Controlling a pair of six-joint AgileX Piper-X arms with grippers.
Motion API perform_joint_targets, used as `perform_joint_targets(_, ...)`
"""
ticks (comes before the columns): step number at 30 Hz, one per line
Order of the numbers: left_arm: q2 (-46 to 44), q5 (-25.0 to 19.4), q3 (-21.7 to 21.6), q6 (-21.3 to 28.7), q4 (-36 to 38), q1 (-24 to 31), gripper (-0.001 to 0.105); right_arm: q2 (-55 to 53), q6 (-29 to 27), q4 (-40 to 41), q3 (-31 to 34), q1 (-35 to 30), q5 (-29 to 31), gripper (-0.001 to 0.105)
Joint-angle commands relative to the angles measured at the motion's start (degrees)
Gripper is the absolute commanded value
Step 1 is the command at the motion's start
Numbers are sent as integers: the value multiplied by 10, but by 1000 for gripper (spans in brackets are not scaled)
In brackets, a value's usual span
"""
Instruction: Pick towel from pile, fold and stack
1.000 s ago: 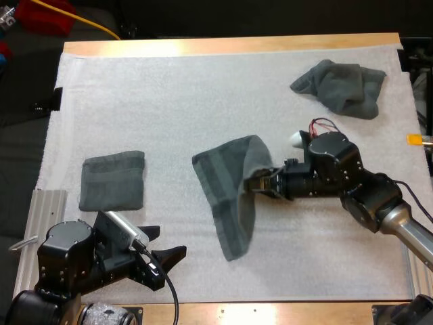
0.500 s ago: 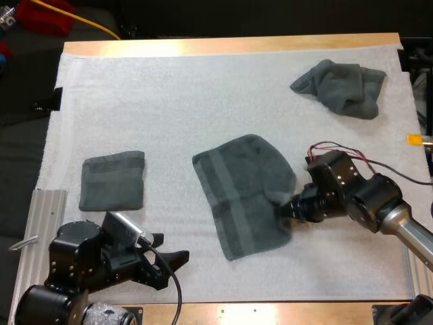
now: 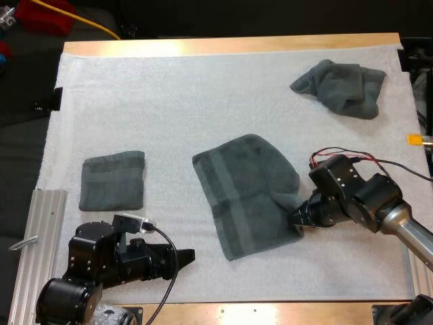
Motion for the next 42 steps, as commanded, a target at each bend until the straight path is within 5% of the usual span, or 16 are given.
perform_joint_targets(1,-1,3,0,-11,-14,-3,69,-6,-6,5,-3,0,4,1)
perform_joint_targets(10,77,4,0,-25,-49,-3,69,-6,-2,5,-3,0,4,1)
perform_joint_targets(20,198,81,0,-24,-123,-36,69,-6,-2,5,-3,0,4,1)
perform_joint_targets(30,350,12,0,-111,-244,-192,69,-6,-2,5,-3,0,8,1)
perform_joint_targets(42,487,-31,0,-191,-330,-210,65,-6,-6,5,-3,0,8,1)
